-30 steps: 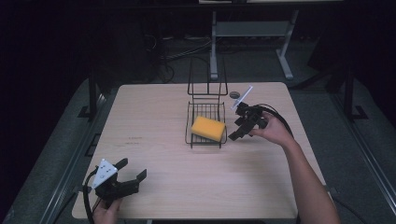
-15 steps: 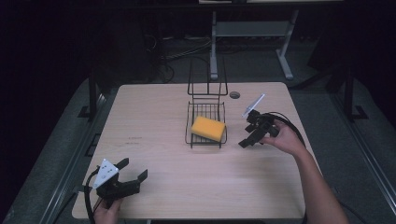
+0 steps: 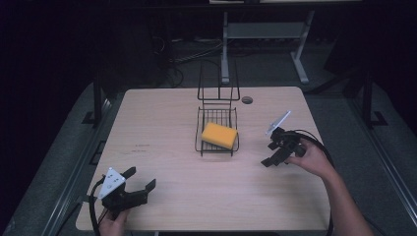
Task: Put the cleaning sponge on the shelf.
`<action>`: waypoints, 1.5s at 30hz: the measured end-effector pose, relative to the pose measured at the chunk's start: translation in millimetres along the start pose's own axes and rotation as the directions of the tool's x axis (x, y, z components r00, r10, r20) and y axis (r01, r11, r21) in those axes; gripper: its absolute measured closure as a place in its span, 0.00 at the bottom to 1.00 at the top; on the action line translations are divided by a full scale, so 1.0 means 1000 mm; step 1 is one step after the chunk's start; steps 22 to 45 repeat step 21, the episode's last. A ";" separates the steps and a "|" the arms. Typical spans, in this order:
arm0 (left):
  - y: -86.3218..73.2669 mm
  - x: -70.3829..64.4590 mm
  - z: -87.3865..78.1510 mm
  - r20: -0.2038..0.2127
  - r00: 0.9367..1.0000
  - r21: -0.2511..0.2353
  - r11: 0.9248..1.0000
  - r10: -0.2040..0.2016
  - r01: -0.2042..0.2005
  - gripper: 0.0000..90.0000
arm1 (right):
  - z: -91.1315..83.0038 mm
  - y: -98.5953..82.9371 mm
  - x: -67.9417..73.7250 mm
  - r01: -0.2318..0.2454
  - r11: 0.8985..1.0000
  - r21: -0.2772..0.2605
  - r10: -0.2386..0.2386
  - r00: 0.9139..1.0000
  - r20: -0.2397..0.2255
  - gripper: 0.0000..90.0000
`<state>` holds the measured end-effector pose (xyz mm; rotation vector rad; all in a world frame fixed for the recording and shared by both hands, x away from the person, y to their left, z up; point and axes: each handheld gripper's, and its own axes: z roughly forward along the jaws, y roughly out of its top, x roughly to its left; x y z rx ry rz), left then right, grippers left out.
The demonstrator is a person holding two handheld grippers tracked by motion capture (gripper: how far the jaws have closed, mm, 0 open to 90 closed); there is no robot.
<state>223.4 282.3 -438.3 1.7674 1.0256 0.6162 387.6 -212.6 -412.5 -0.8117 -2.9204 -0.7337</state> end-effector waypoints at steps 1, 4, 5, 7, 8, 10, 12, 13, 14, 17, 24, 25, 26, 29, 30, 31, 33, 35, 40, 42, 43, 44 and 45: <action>0.000 0.000 0.000 -0.001 1.000 0.000 1.000 0.000 0.000 0.16 | -0.001 -0.006 0.002 -0.008 1.000 0.000 0.008 1.000 0.006 0.20; 0.000 0.000 0.000 0.000 1.000 -0.001 1.000 0.000 0.000 0.16 | -0.001 -0.012 0.004 -0.012 1.000 0.002 0.012 1.000 0.009 0.20; 0.000 -0.001 0.000 -0.001 1.000 -0.001 1.000 0.000 0.000 0.16 | -0.001 -0.016 0.005 -0.013 1.000 0.008 0.013 1.000 0.018 0.20; 0.000 -0.001 0.000 0.002 1.000 0.001 1.000 0.001 -0.001 0.16 | -0.002 -0.026 0.010 -0.018 1.000 0.009 0.018 1.000 0.020 0.20; 0.000 -0.001 0.000 0.002 1.000 0.001 1.000 0.001 -0.001 0.16 | -0.002 -0.026 0.010 -0.018 1.000 0.009 0.018 1.000 0.020 0.20; 0.000 -0.001 0.000 0.003 1.000 -0.001 1.000 0.000 0.000 0.16 | -0.002 -0.032 0.015 -0.017 1.000 0.015 0.016 1.000 0.023 0.20; 0.000 -0.001 0.000 0.004 1.000 0.001 1.000 -0.001 0.001 0.16 | -0.002 -0.038 0.020 -0.015 1.000 0.025 0.015 1.000 0.025 0.20; 0.000 -0.001 0.000 0.005 1.000 0.000 1.000 -0.001 0.001 0.16 | -0.002 -0.041 0.023 -0.014 1.000 0.021 0.013 0.999 0.031 0.20; 0.000 -0.001 0.000 0.007 1.000 0.000 1.000 -0.001 0.001 0.16 | -0.003 -0.044 0.025 -0.019 1.000 0.014 0.019 0.999 0.029 0.19; 0.000 -0.001 0.000 0.018 1.000 0.001 1.000 -0.002 0.002 0.16 | -0.005 -0.057 0.040 -0.039 0.999 -0.034 0.040 0.998 0.052 0.18; 0.000 -0.003 0.002 0.010 1.000 0.003 1.000 0.010 -0.011 0.16 | -0.010 -0.069 0.065 -0.024 0.993 -0.111 0.034 0.996 0.087 0.17; 0.000 -0.003 0.002 0.010 1.000 0.003 1.000 0.010 -0.011 0.16 | -0.010 -0.069 0.065 -0.024 0.993 -0.111 0.034 0.996 0.087 0.17; 0.000 -0.003 0.002 0.010 1.000 0.003 1.000 0.010 -0.011 0.16 | -0.010 -0.069 0.065 -0.024 0.993 -0.111 0.034 0.996 0.087 0.17; 0.000 -0.003 0.002 0.010 1.000 0.003 1.000 0.010 -0.011 0.16 | -0.010 -0.069 0.065 -0.024 0.993 -0.111 0.034 0.996 0.087 0.17; 0.000 -0.003 0.002 0.010 1.000 0.003 1.000 0.010 -0.011 0.16 | -0.010 -0.069 0.065 -0.024 0.993 -0.111 0.034 0.996 0.087 0.17; 0.000 -0.003 0.002 0.010 1.000 0.003 1.000 0.010 -0.011 0.16 | -0.010 -0.069 0.065 -0.024 0.993 -0.111 0.034 0.996 0.087 0.17; 0.000 -0.003 0.002 0.010 1.000 0.003 1.000 0.010 -0.011 0.16 | -0.010 -0.069 0.065 -0.024 0.993 -0.111 0.034 0.996 0.087 0.17; 0.000 -0.003 0.002 0.010 1.000 0.003 1.000 0.010 -0.011 0.16 | -0.010 -0.069 0.065 -0.024 0.993 -0.111 0.034 0.996 0.087 0.17; 0.000 -0.003 0.002 0.010 1.000 0.003 1.000 0.010 -0.011 0.16 | -0.010 -0.069 0.065 -0.024 0.993 -0.111 0.034 0.996 0.087 0.17; 0.000 -0.003 0.002 0.010 1.000 0.003 1.000 0.010 -0.011 0.16 | -0.010 -0.069 0.065 -0.024 0.993 -0.111 0.034 0.996 0.087 0.17; 0.000 -0.003 0.002 0.010 1.000 0.003 1.000 0.010 -0.011 0.16 | -0.010 -0.069 0.065 -0.024 0.993 -0.111 0.034 0.996 0.087 0.17; 0.000 -0.003 0.002 0.010 1.000 0.003 1.000 0.010 -0.011 0.16 | -0.010 -0.069 0.065 -0.024 0.993 -0.111 0.034 0.996 0.087 0.17; 0.000 -0.003 0.002 0.010 1.000 0.003 1.000 0.010 -0.011 0.16 | -0.010 -0.069 0.065 -0.024 0.993 -0.111 0.034 0.996 0.087 0.17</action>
